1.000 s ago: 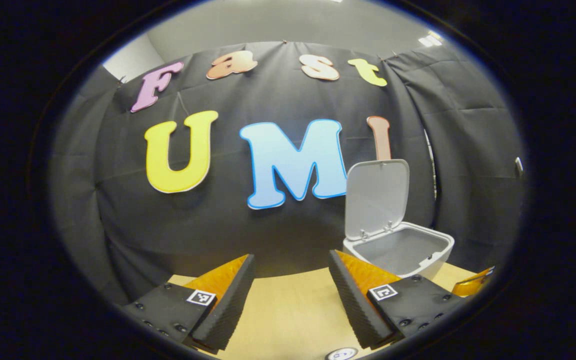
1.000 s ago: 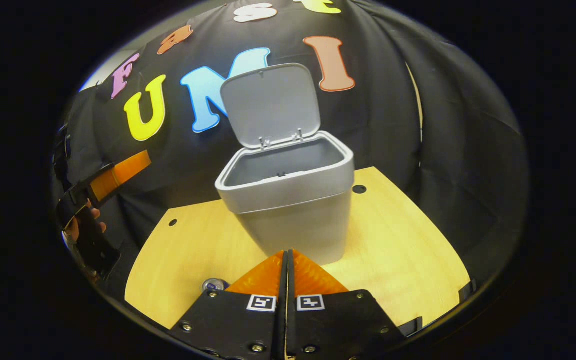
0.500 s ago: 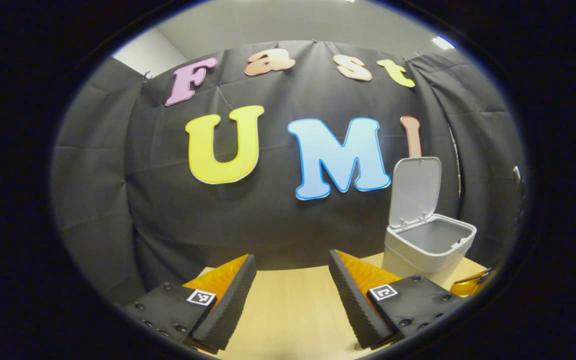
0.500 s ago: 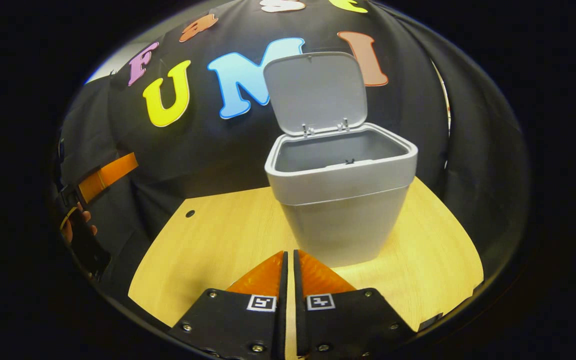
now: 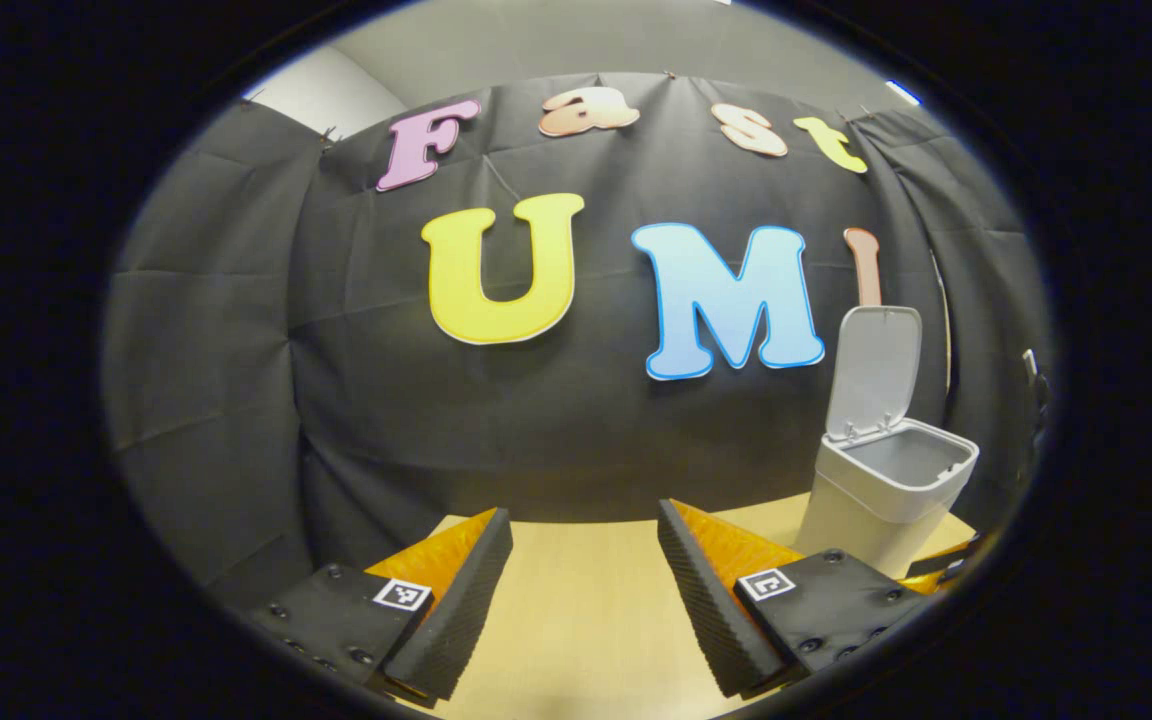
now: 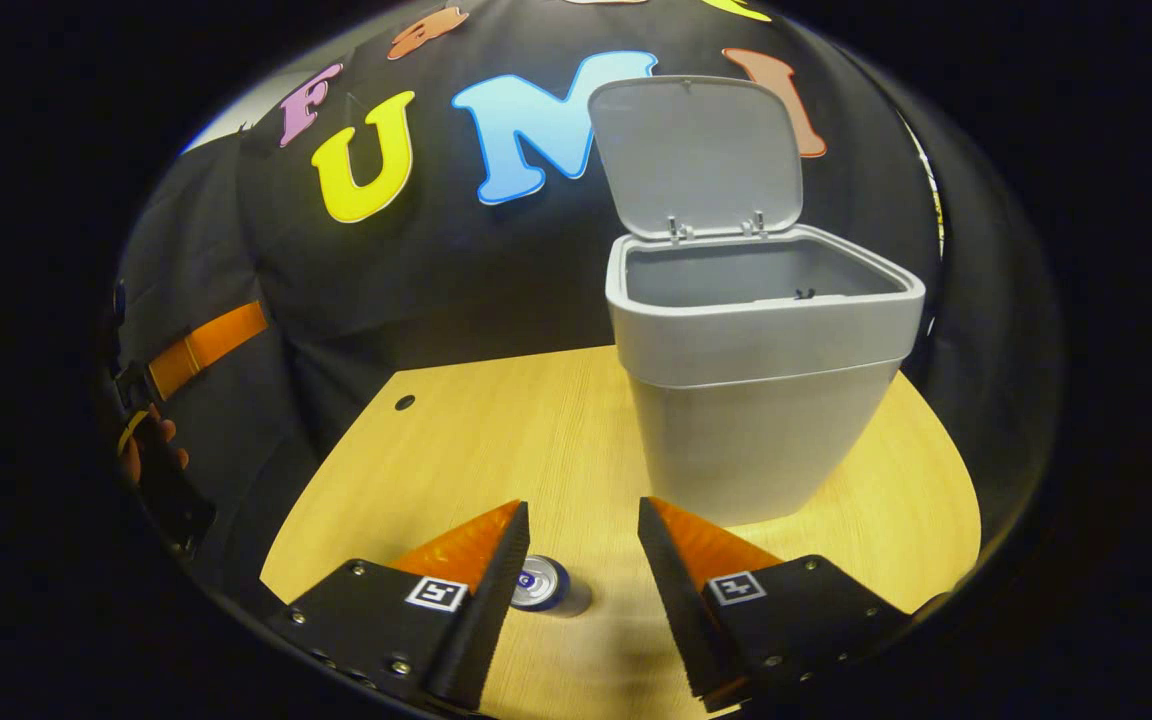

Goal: Press the lid of the desktop garbage bin to open it, pick up the crumpled paper on the desktop and throw it into the bin, then pick up the pop can on the desktop and drop it into the bin, and finally close the garbage bin lid.

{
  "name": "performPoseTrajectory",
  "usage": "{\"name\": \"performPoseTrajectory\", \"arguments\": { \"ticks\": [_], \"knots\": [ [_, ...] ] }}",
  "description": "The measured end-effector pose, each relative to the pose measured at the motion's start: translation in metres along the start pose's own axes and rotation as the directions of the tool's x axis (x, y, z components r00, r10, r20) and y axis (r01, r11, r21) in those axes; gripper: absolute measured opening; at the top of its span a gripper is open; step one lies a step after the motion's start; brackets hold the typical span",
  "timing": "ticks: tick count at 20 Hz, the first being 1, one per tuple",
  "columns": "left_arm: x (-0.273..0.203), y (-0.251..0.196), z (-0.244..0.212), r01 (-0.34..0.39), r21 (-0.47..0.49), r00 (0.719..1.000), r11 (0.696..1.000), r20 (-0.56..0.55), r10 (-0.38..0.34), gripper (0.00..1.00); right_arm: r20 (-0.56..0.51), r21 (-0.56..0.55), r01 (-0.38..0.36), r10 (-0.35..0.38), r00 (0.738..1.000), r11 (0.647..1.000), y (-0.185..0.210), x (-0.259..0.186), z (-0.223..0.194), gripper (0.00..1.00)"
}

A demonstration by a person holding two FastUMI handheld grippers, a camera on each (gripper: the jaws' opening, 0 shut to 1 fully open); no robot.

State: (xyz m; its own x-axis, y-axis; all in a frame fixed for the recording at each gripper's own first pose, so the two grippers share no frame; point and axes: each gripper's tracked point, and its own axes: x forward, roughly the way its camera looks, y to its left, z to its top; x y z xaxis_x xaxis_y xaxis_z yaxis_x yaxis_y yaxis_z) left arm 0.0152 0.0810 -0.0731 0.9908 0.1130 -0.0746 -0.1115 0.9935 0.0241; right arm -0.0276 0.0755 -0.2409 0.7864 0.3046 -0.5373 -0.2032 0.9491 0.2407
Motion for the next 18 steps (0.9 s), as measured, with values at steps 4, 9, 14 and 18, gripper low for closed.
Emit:
{"name": "performPoseTrajectory", "arguments": {
  "ticks": [4,9,14,18],
  "knots": [
    [0.001,0.007,-0.004,-0.012,-0.007,1.0,1.0,-0.007,0.012,1.0,-0.055,-0.027,-0.041,0.039,0.998,0.999,0.015,0.01,-0.015,0.99],
    [0.001,0.015,-0.004,-0.022,-0.013,1.0,1.0,-0.016,0.021,1.0,-0.149,-0.124,-0.086,0.068,0.987,0.989,0.03,0.025,-0.044,0.99],
    [-0.003,0.028,-0.009,-0.049,-0.018,0.998,0.999,-0.028,0.049,1.0,-0.219,-0.181,-0.119,0.078,0.973,0.976,0.037,0.038,-0.065,0.98],
    [-0.006,0.041,-0.012,-0.079,-0.015,0.996,0.997,-0.036,0.079,1.0,-0.262,-0.2,-0.129,0.074,0.962,0.971,0.036,0.049,-0.076,0.98]
  ]
}}
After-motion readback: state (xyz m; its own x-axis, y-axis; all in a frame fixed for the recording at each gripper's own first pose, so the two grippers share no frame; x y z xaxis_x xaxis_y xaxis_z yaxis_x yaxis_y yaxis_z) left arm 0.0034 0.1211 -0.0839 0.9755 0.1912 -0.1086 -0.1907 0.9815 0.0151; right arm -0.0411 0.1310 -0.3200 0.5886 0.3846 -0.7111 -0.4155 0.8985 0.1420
